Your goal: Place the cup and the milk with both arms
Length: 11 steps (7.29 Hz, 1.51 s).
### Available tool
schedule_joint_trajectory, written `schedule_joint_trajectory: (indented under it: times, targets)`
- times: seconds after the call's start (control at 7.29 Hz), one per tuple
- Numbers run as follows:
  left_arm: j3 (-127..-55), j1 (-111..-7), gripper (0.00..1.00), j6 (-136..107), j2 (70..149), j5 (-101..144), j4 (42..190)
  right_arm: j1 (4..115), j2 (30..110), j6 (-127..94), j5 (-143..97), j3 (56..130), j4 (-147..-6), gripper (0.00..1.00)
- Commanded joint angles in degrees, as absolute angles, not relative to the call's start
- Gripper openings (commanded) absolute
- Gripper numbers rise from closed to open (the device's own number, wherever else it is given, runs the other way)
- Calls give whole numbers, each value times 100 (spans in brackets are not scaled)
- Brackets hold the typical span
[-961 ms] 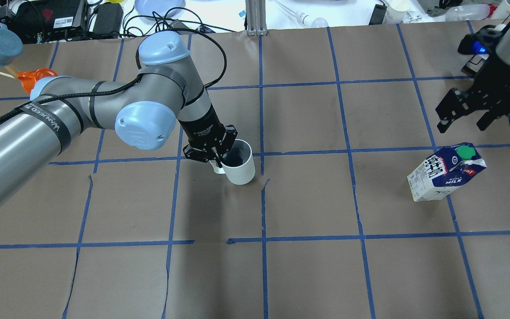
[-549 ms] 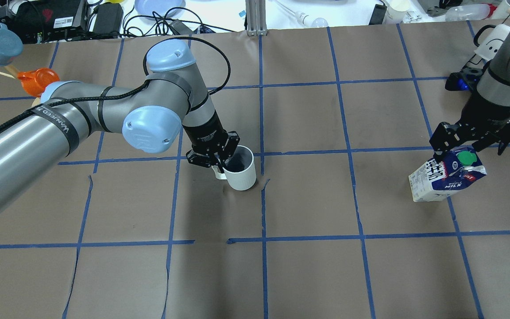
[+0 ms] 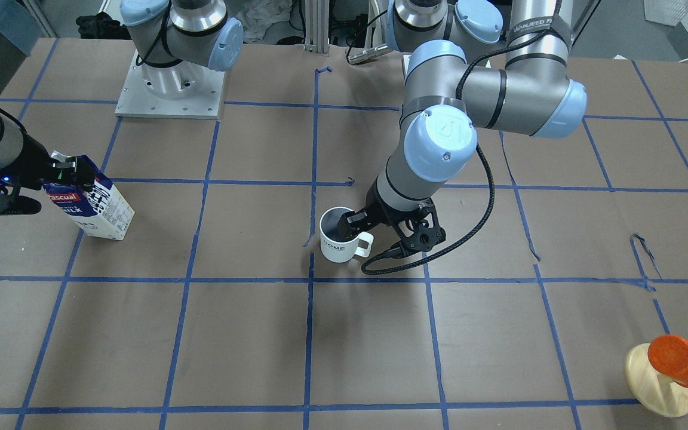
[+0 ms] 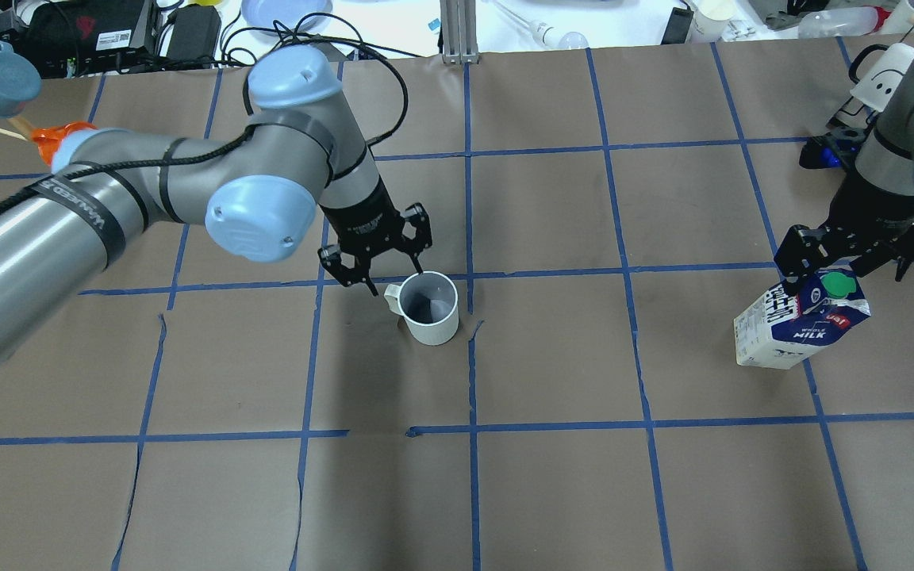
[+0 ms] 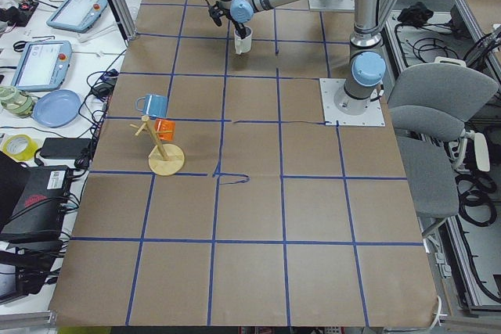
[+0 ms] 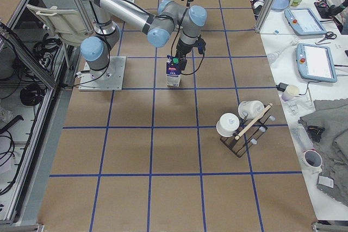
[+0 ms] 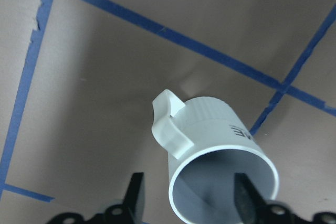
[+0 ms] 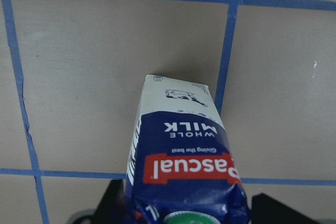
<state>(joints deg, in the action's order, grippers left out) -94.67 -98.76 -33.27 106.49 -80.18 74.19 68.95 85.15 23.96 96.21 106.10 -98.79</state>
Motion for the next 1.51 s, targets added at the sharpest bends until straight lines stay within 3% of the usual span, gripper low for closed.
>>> schedule_joint_trajectory:
  times: [0.0,0.14,0.55,0.96,1.37]
  targets:
    - [-8687,-9284,100,-2319,10495,-8452,7977,6891,8525,2364,9598,10477,-9756,97]
    - [-8388,-9090,100,-1946,10346,-9082,8381,6882,8525,2364,9598,10503,-9712,96]
    - [-8139,-8693,100,-1881,10003,-9045,8798,6742,8508,2303,9562,10704,-9369,69]
    - [-8227,-8543,100,-1418,9766,-8991,8824,6715,8517,2294,9606,10670,-9351,24]
    - [-8279,-8507,100,-414,9546,-9061,9025,7116,8490,2180,9196,9926,-9151,22]
